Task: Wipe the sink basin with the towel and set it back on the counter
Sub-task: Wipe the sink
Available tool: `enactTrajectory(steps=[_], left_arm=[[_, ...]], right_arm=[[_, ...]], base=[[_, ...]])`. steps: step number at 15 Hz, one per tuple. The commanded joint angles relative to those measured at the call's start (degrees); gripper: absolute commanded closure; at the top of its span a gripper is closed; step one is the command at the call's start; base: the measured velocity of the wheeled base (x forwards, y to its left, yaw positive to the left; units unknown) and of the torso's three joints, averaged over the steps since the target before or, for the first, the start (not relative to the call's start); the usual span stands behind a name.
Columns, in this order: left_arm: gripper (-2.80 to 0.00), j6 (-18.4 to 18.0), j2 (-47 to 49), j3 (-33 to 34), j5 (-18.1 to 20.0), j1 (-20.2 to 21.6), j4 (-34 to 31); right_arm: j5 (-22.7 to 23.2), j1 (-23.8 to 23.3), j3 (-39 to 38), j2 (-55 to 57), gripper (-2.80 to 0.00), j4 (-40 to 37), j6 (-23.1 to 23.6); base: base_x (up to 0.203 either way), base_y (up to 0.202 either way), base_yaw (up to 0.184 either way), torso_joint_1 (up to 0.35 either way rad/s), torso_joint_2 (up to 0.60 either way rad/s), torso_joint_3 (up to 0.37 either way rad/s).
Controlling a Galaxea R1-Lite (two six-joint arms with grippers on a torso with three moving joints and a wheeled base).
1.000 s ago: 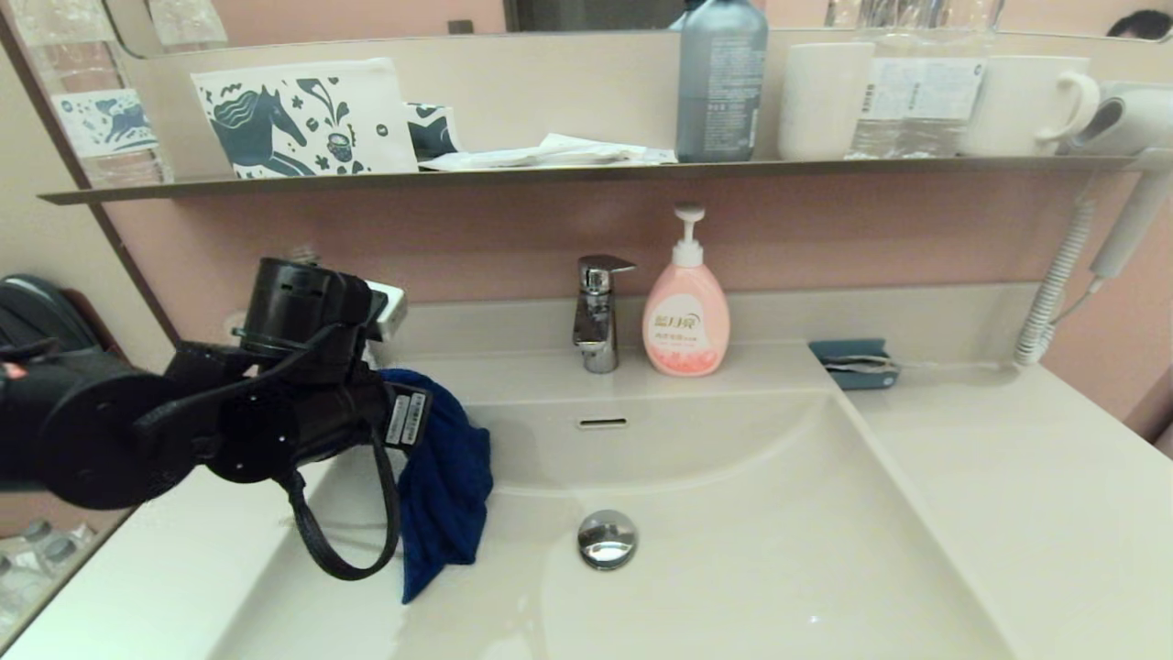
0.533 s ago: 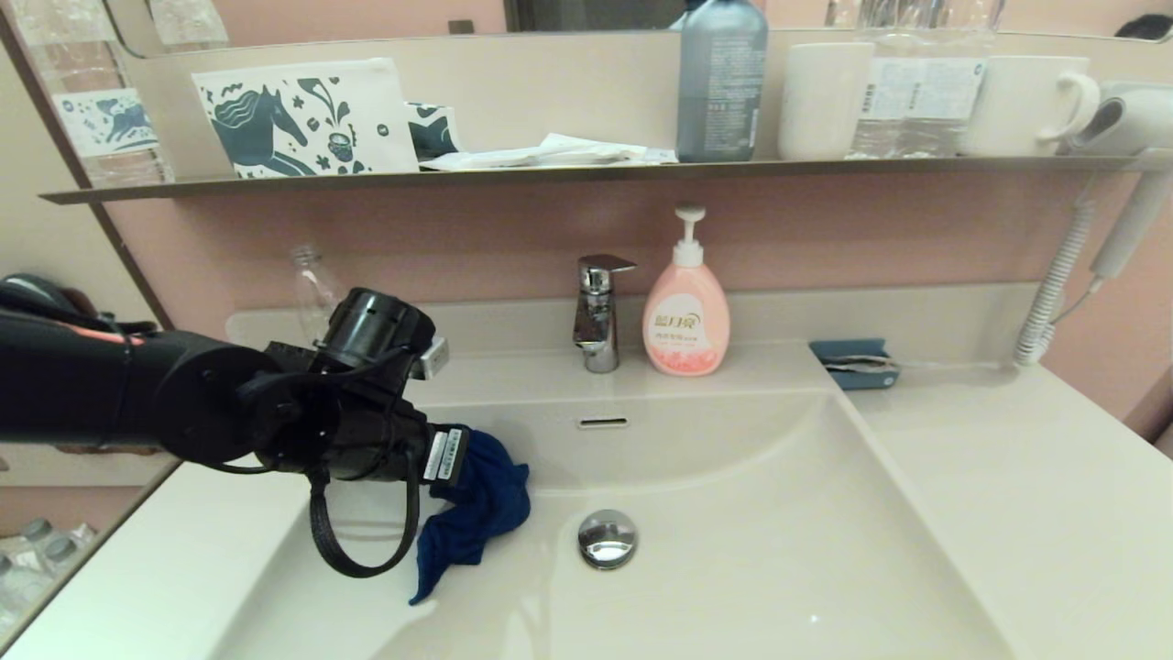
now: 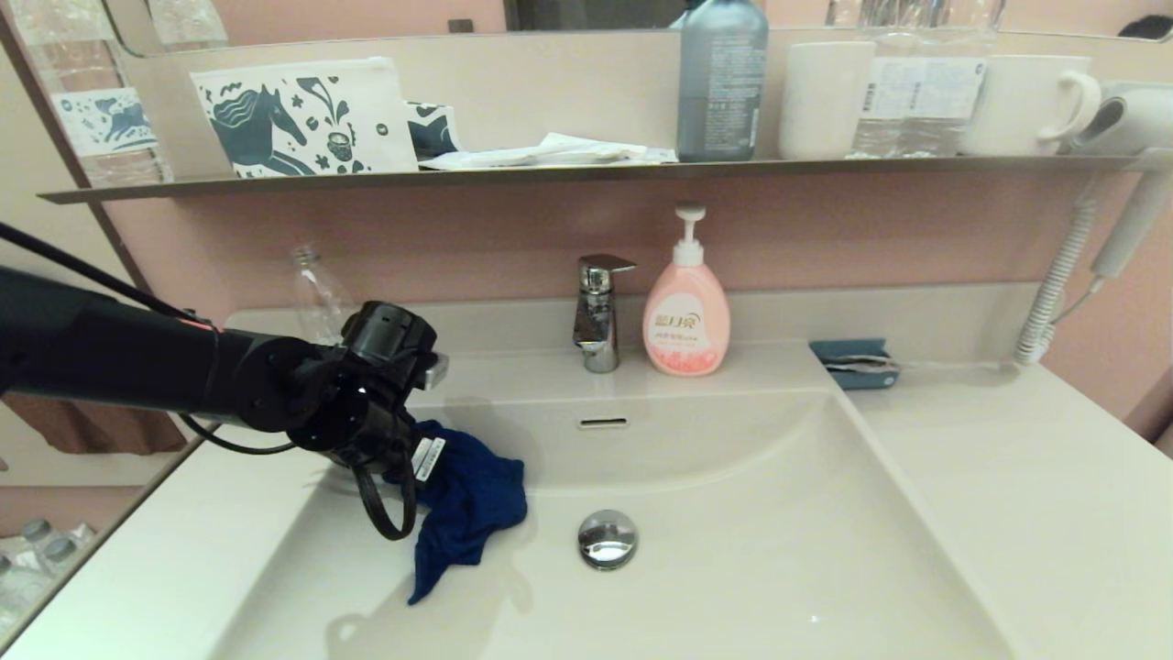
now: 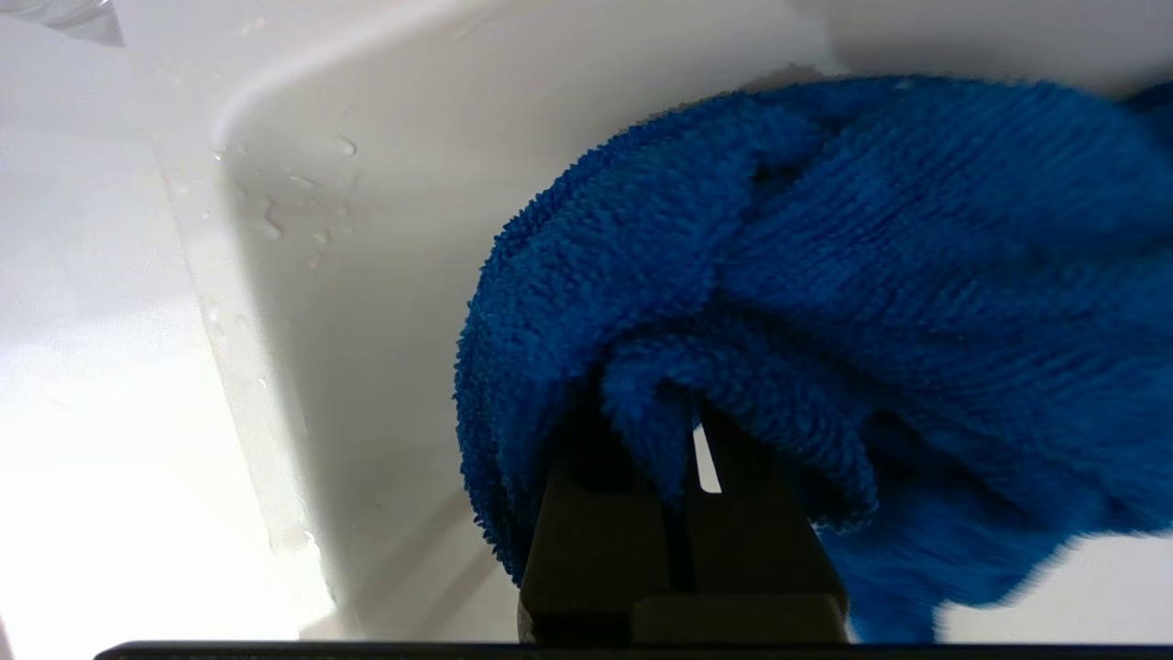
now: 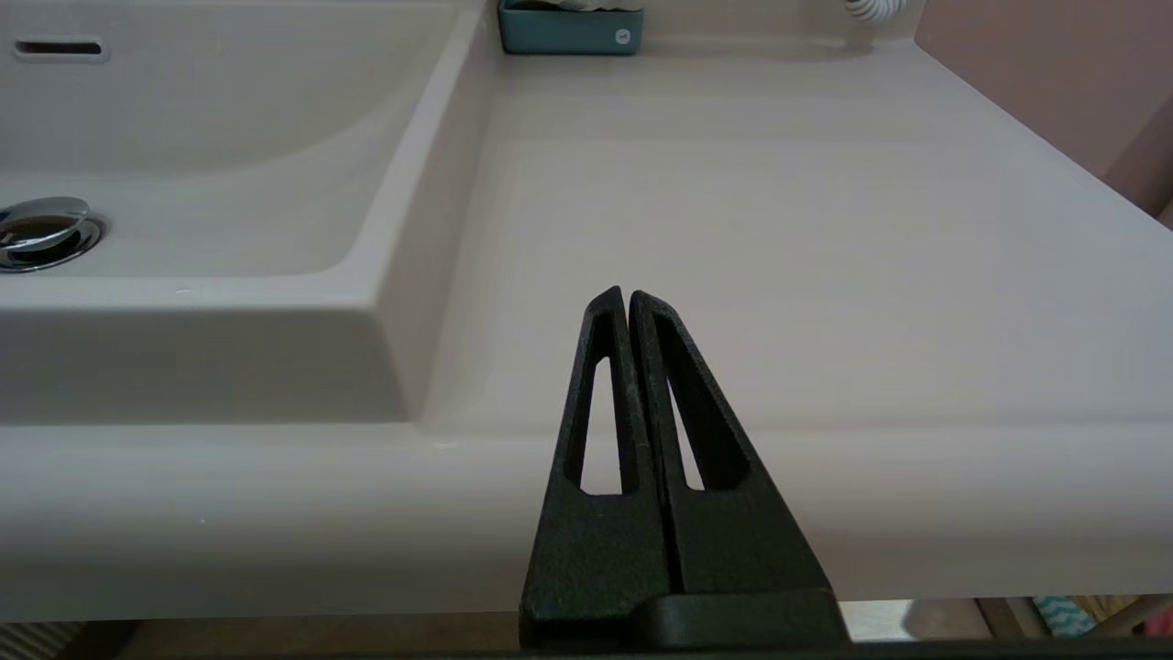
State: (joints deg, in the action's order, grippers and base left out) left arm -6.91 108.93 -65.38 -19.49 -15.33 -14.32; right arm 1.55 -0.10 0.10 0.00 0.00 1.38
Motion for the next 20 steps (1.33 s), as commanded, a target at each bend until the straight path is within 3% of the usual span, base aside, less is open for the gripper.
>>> enactTrajectory(steps=[1, 4, 11, 20], left_arm=[[0.00, -2.97, 0.88, 0.28, -0.50, 2.17, -0.43], [0.00, -3.48, -0.89, 2.73, -2.75, 2.35, -2.00], [0.00, -3.24, -7.73, 13.60, -3.85, 1.64, -2.22], [0.00, 1.77, -16.95, 29.94, -5.37, -0.69, -2.05]], right_arm=[[0.03, 0.01, -0.01, 0.00, 0.00, 0.00, 0.03], [0.03, 0.01, -0.01, 0.00, 0.00, 0.00, 0.03], [0.03, 0.01, -0.01, 0.00, 0.00, 0.00, 0.03], [0.03, 0.01, -0.01, 0.00, 0.00, 0.00, 0.03]], base=[[0.000, 0.000, 0.000, 0.000, 0.00, 0.000], [0.000, 0.000, 0.000, 0.000, 0.00, 0.000], [0.000, 0.000, 0.000, 0.000, 0.00, 0.000], [0.000, 0.000, 0.000, 0.000, 0.00, 0.000]])
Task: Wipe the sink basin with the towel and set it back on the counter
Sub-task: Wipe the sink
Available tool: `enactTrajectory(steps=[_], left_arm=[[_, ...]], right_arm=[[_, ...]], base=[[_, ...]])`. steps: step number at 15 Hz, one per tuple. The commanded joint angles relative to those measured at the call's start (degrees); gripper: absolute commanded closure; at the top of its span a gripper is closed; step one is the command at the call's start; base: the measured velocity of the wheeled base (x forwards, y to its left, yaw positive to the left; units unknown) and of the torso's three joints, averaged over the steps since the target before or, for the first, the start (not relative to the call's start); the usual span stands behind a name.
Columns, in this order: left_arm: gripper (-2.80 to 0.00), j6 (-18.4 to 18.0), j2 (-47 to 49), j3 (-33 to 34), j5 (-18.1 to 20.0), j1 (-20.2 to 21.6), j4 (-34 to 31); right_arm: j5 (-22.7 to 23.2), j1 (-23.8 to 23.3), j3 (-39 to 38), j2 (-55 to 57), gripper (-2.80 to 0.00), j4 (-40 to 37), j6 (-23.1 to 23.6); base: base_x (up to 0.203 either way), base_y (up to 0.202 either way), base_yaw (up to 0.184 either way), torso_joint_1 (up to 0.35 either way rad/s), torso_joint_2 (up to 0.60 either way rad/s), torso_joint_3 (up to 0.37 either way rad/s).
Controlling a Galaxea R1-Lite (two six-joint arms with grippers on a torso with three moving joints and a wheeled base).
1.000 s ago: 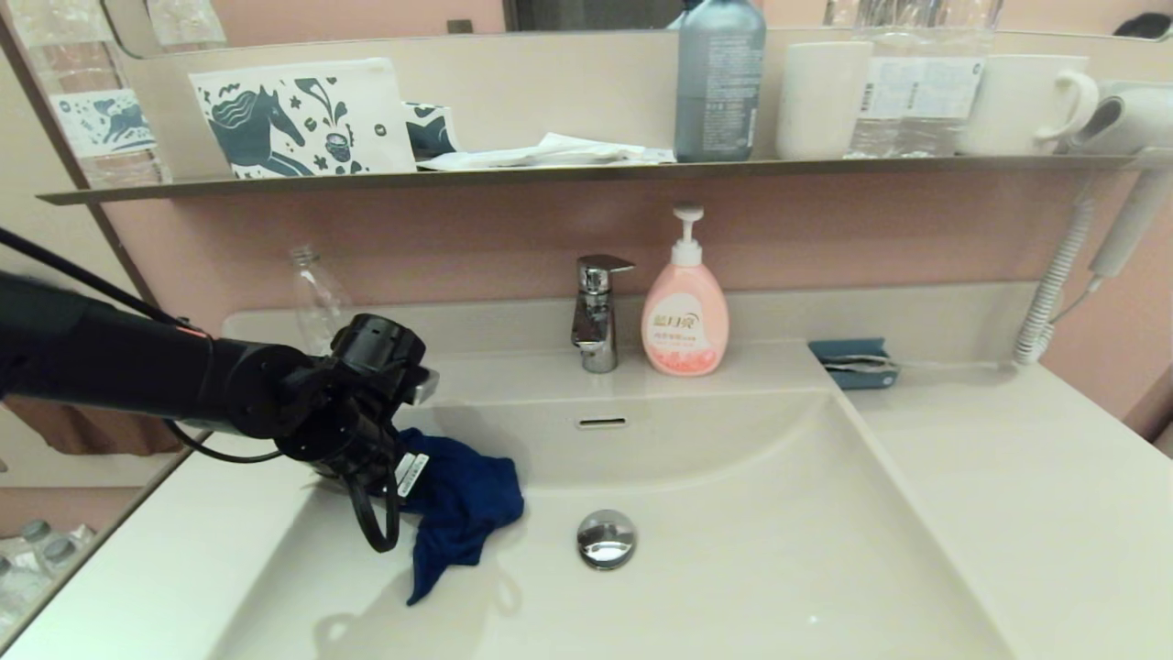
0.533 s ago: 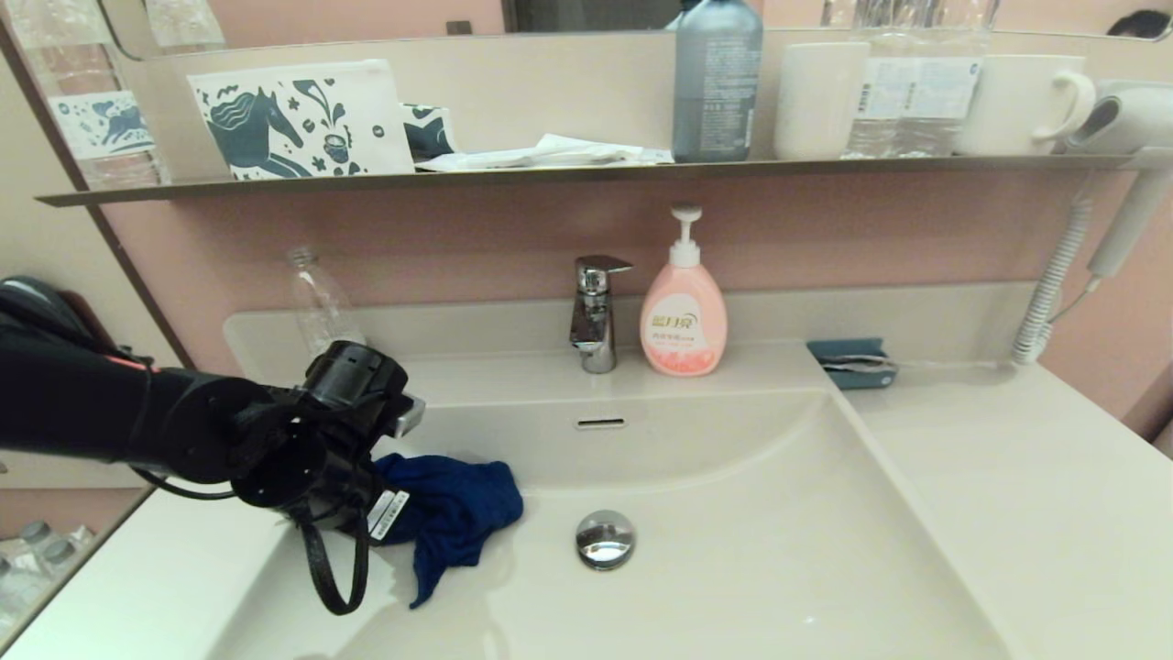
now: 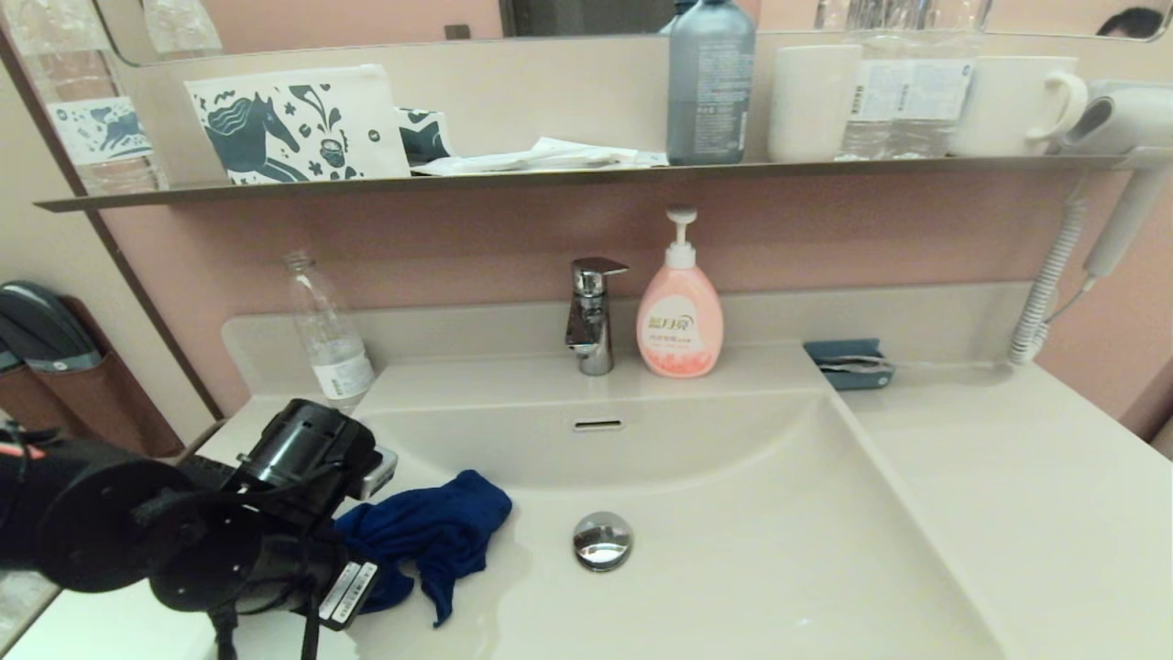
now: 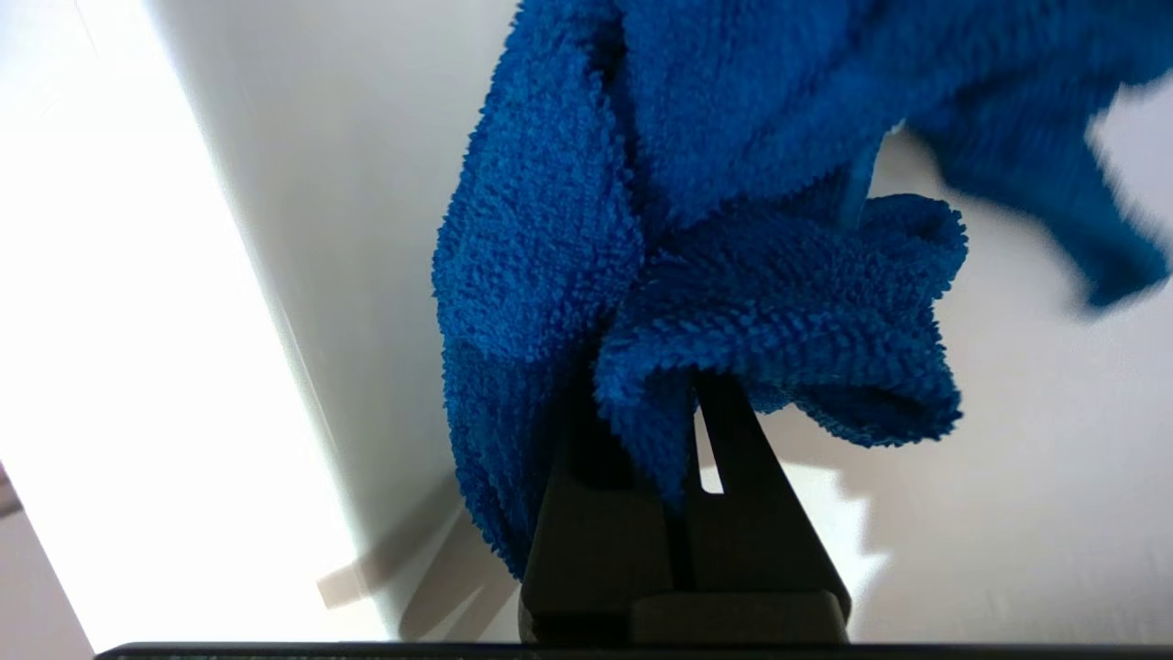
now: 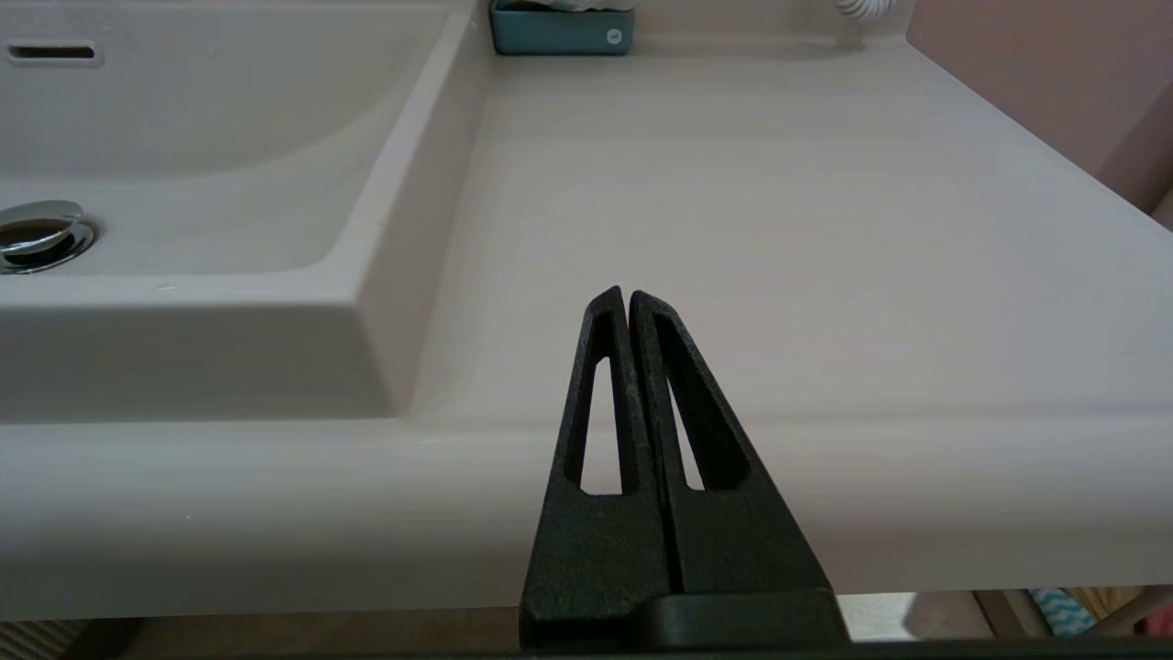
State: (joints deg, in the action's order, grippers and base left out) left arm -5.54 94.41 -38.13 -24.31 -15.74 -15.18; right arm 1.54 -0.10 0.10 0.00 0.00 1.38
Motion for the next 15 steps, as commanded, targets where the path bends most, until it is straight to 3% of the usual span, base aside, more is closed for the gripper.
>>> enactTrajectory(steps=[1, 5, 9, 11, 13, 14, 15], left_arm=[[0.00, 0.84, -3.67, 4.18, -0.56, -0.51, -1.24], [0.00, 1.14, -8.93, 8.14, -1.77, -1.69, -1.36], [0.00, 0.93, -16.59, 2.45, -3.39, -2.55, -5.66], [0.00, 1.50, -18.99, 0.60, -3.47, -5.44, -5.90], [0.00, 6.96, -19.07, -2.51, -3.65, -9.56, -5.97], [0.00, 11.10, -18.61, -5.10, -4.88, -12.05, -6.17], [0.00, 12.95, -17.97, -7.92, -8.27, -13.27, -6.26]], right_arm=[[0.05, 0.01, -0.01, 0.00, 0.00, 0.00, 0.03], [0.05, 0.01, -0.01, 0.00, 0.00, 0.00, 0.03], [0.05, 0.01, -0.01, 0.00, 0.00, 0.00, 0.03], [0.05, 0.01, -0.01, 0.00, 0.00, 0.00, 0.03], [0.05, 0.01, -0.01, 0.00, 0.00, 0.00, 0.03], [0.05, 0.01, -0.01, 0.00, 0.00, 0.00, 0.03], [0.05, 0.01, -0.01, 0.00, 0.00, 0.00, 0.03]], base=[[0.000, 0.000, 0.000, 0.000, 0.00, 0.000], [0.000, 0.000, 0.000, 0.000, 0.00, 0.000], [0.000, 0.000, 0.000, 0.000, 0.00, 0.000], [0.000, 0.000, 0.000, 0.000, 0.00, 0.000], [0.000, 0.000, 0.000, 0.000, 0.00, 0.000], [0.000, 0.000, 0.000, 0.000, 0.00, 0.000], [0.000, 0.000, 0.000, 0.000, 0.00, 0.000]])
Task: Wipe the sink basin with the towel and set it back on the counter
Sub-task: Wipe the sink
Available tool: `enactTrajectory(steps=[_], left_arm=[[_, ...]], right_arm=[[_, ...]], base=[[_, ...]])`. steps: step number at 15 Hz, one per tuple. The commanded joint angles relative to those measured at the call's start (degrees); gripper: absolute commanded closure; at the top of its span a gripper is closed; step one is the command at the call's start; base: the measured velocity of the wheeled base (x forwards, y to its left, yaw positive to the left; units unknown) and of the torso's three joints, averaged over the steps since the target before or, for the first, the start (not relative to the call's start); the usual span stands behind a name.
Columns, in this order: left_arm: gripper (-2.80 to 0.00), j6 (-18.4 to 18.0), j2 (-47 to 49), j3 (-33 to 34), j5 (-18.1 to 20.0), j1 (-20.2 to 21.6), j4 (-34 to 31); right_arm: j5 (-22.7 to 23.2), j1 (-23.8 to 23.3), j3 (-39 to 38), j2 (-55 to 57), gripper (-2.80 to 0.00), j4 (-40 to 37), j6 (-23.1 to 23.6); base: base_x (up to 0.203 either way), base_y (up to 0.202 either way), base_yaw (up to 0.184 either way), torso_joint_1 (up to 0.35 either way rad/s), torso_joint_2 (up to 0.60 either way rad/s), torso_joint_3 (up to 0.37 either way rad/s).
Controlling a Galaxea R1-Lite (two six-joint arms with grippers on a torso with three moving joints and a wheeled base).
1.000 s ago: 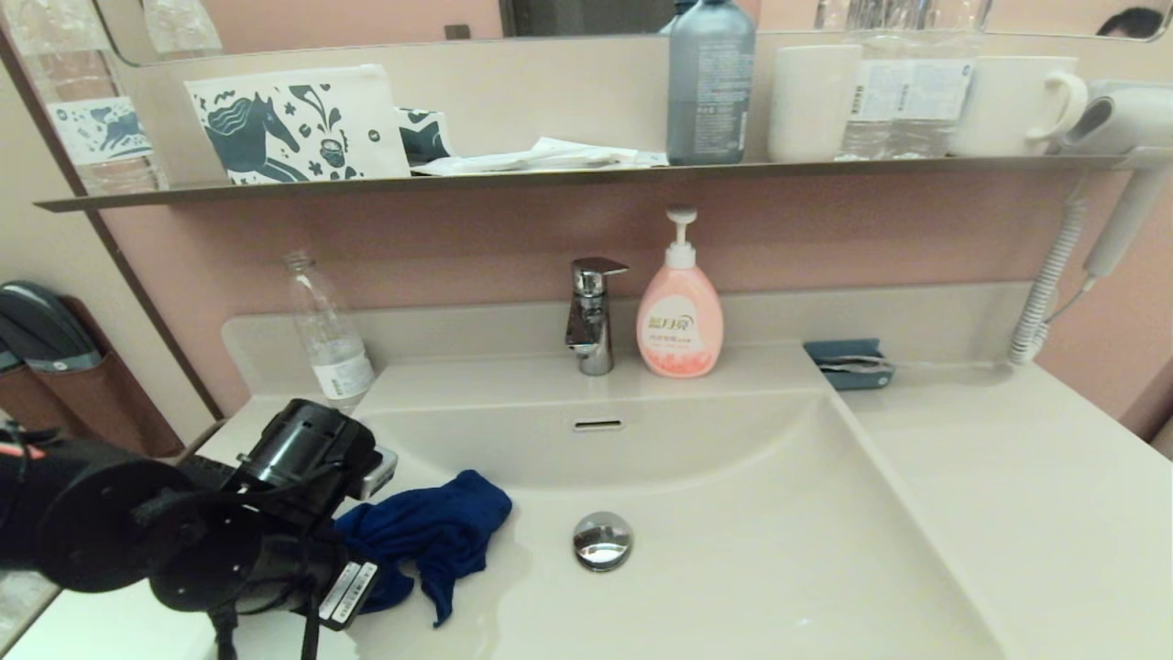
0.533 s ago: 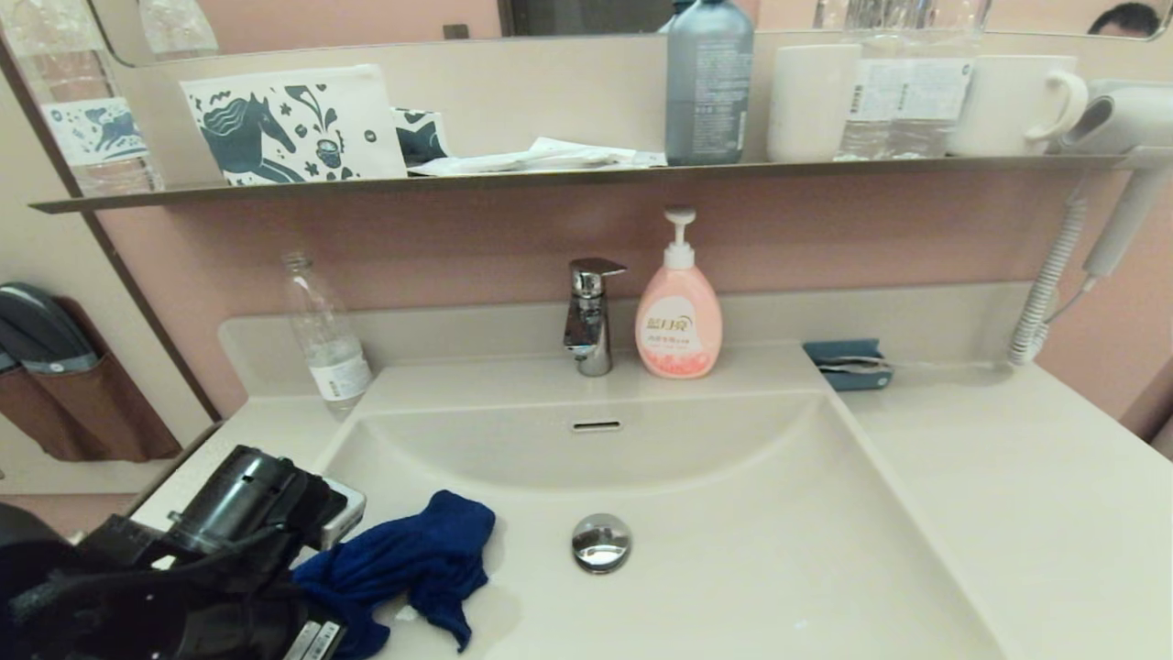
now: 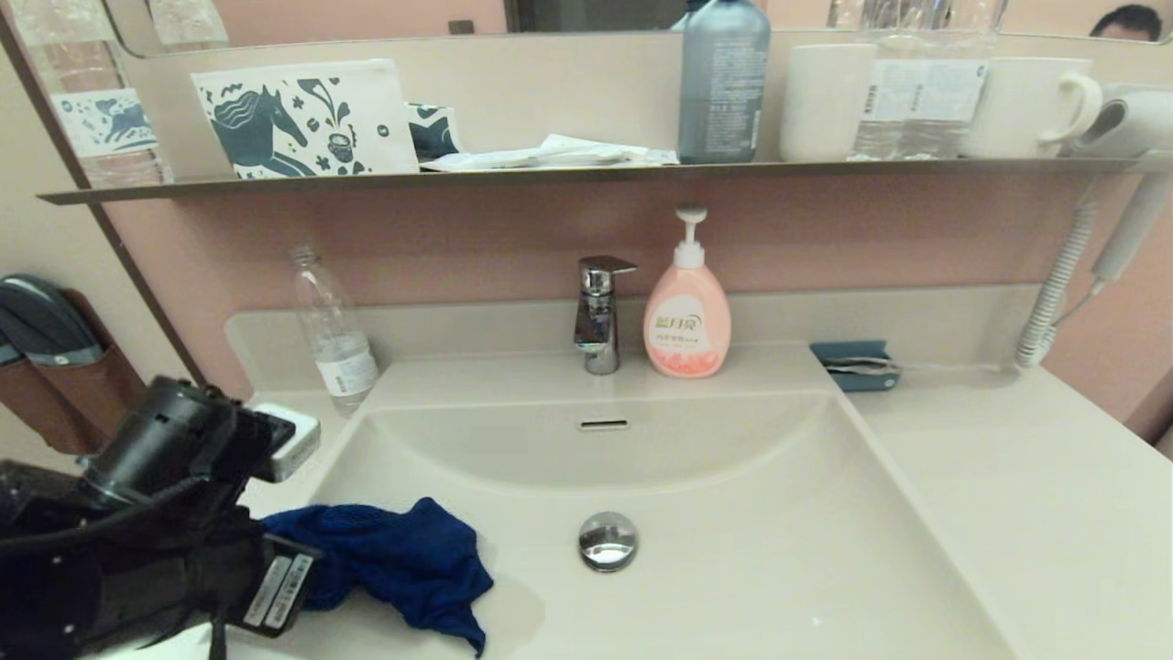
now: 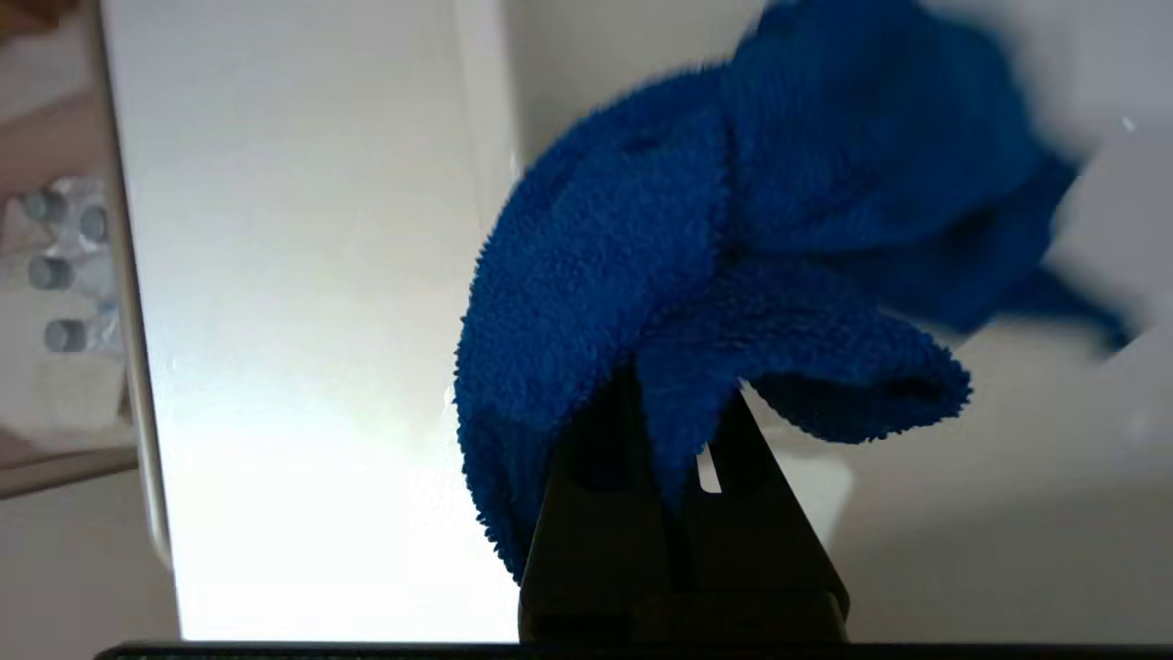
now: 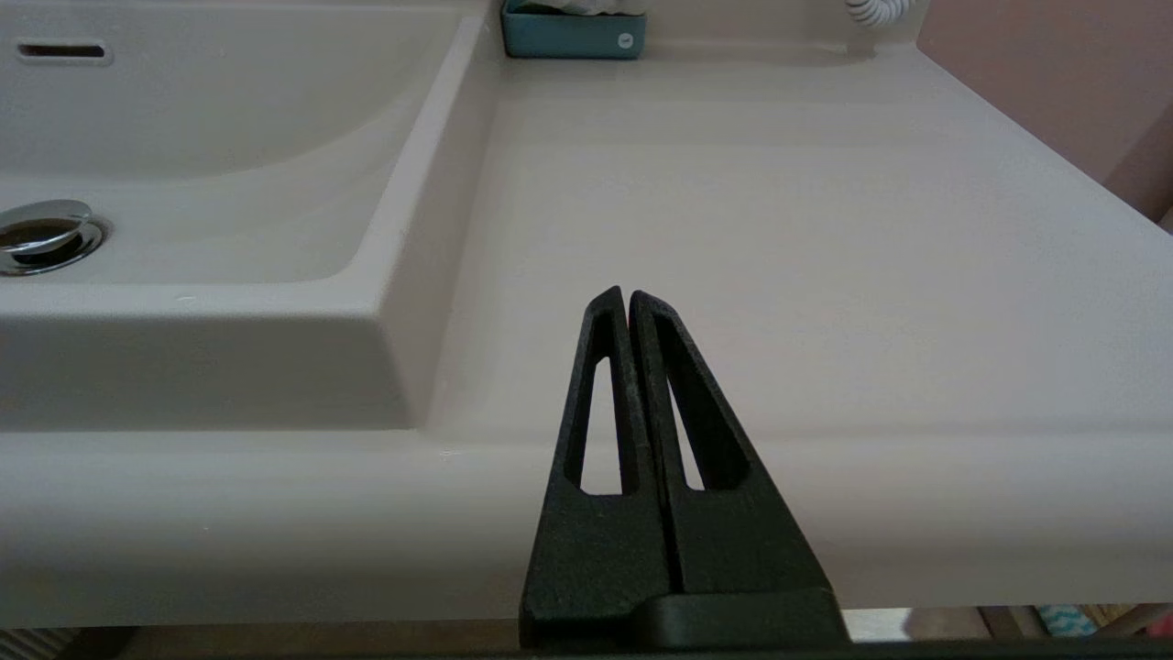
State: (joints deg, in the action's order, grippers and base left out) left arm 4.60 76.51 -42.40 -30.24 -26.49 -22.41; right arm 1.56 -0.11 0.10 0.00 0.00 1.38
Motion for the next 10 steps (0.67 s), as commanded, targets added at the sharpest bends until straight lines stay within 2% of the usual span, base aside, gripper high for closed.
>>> enactTrajectory(steps=[1, 3, 6, 10], left_arm=[[0.00, 3.43, 0.38, -6.03, -5.61, -2.90, 0.90], [0.00, 3.10, 0.49, -8.18, -12.05, -3.11, 0.21], [0.00, 2.78, 0.24, -8.76, -18.73, -2.31, -0.18], [0.00, 1.74, -0.20, -9.20, -31.82, -2.07, -0.16]], right_arm=[[0.02, 0.02, -0.01, 0.00, 0.00, 0.00, 0.03], [0.02, 0.02, -0.01, 0.00, 0.00, 0.00, 0.03], [0.02, 0.02, -0.01, 0.00, 0.00, 0.00, 0.03], [0.02, 0.02, -0.01, 0.00, 0.00, 0.00, 0.03]], base=[[0.000, 0.000, 0.000, 0.000, 0.00, 0.000], [0.000, 0.000, 0.000, 0.000, 0.00, 0.000], [0.000, 0.000, 0.000, 0.000, 0.00, 0.000], [0.000, 0.000, 0.000, 0.000, 0.00, 0.000]])
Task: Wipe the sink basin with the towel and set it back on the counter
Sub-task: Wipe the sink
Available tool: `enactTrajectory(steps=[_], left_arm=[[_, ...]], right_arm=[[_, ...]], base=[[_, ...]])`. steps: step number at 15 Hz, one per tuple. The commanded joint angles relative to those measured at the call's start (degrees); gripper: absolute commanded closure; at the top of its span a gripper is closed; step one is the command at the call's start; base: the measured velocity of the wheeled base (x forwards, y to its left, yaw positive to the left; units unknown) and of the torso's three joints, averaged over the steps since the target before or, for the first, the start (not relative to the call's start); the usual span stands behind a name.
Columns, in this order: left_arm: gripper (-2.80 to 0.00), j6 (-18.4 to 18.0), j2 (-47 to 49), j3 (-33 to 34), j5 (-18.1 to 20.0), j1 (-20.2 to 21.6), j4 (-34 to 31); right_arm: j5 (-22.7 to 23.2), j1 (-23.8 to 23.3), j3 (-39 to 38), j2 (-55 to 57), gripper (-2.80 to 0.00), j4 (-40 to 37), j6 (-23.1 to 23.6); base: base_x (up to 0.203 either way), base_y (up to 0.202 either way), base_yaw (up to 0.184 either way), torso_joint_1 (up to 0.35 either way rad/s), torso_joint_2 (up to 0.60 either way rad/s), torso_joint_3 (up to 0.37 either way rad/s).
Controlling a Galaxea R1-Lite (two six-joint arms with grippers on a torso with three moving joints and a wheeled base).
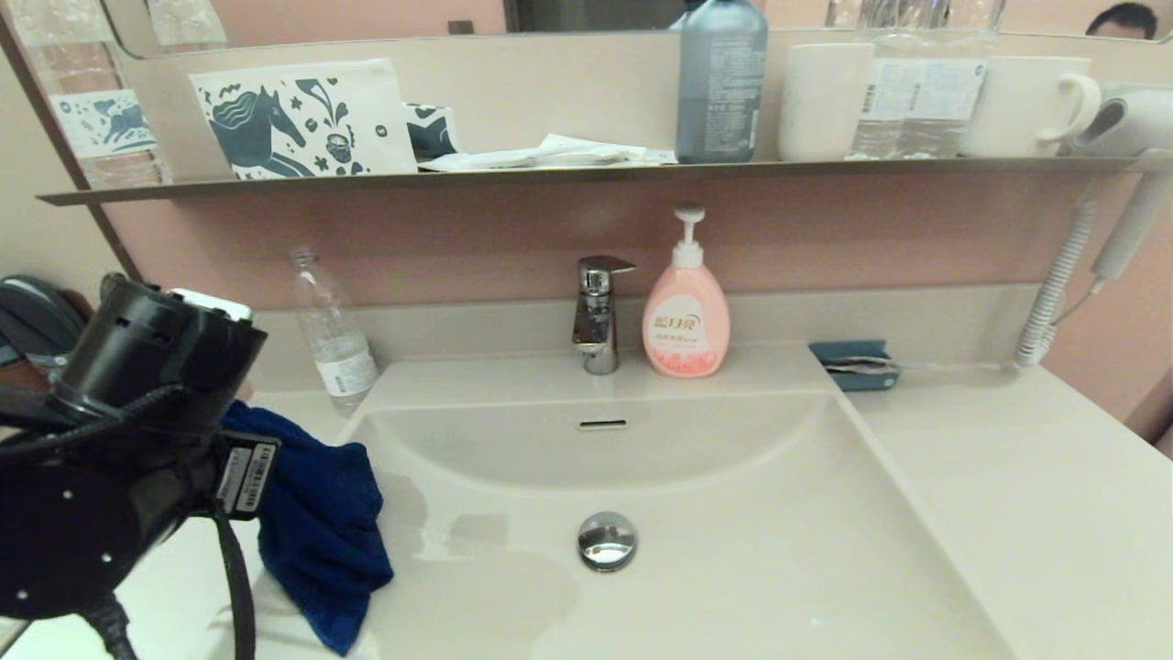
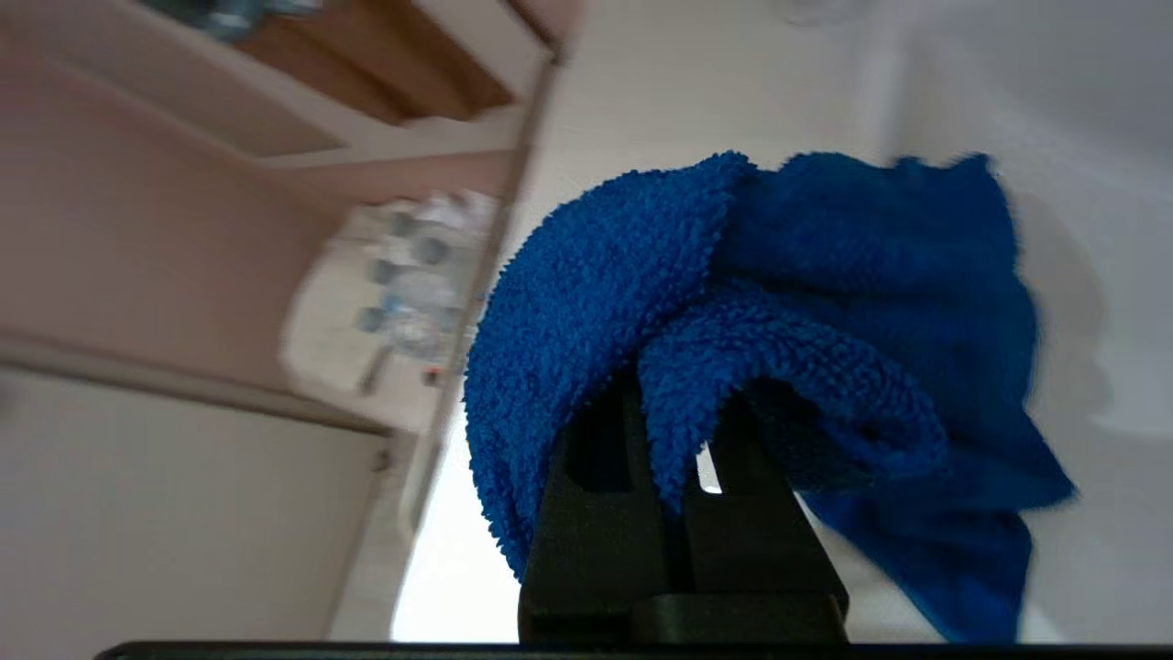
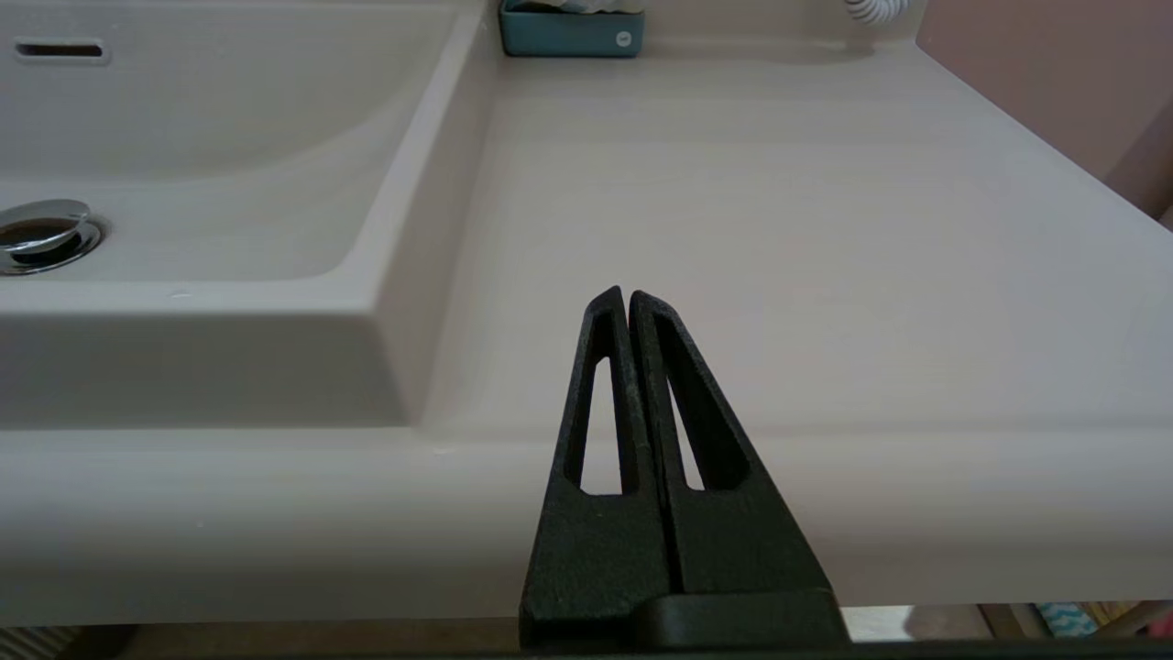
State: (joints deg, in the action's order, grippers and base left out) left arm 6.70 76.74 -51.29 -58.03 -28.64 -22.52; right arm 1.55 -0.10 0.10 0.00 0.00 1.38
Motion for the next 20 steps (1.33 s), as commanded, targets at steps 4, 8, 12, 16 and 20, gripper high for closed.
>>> enactTrajectory(steps=[4, 8, 12, 16, 20], left_arm=[[0.00, -10.01, -5.46, -5.28, -5.48, 1.89, 0.24], [0.00, -16.09, -9.67, -9.48, -2.17, 4.87, 0.04], [0.00, -19.17, -11.31, -9.32, 8.27, 12.97, 0.16], [0.00, -25.02, -11.92, -6.80, 23.20, 21.65, 0.73], [0.00, -31.84, -11.06, -5.23, 39.86, 36.16, 1.40]], right_arm=[[0.03, 0.01, -0.01, 0.00, 0.00, 0.00, 0.03], [0.03, 0.01, -0.01, 0.00, 0.00, 0.00, 0.03], [0.03, 0.01, -0.01, 0.00, 0.00, 0.00, 0.03], [0.03, 0.01, -0.01, 0.00, 0.00, 0.00, 0.03], [0.03, 0.01, -0.01, 0.00, 0.00, 0.00, 0.03]], base=[[0.000, 0.000, 0.000, 0.000, 0.00, 0.000], [0.000, 0.000, 0.000, 0.000, 0.00, 0.000], [0.000, 0.000, 0.000, 0.000, 0.00, 0.000], [0.000, 0.000, 0.000, 0.000, 0.00, 0.000], [0.000, 0.000, 0.000, 0.000, 0.00, 0.000]])
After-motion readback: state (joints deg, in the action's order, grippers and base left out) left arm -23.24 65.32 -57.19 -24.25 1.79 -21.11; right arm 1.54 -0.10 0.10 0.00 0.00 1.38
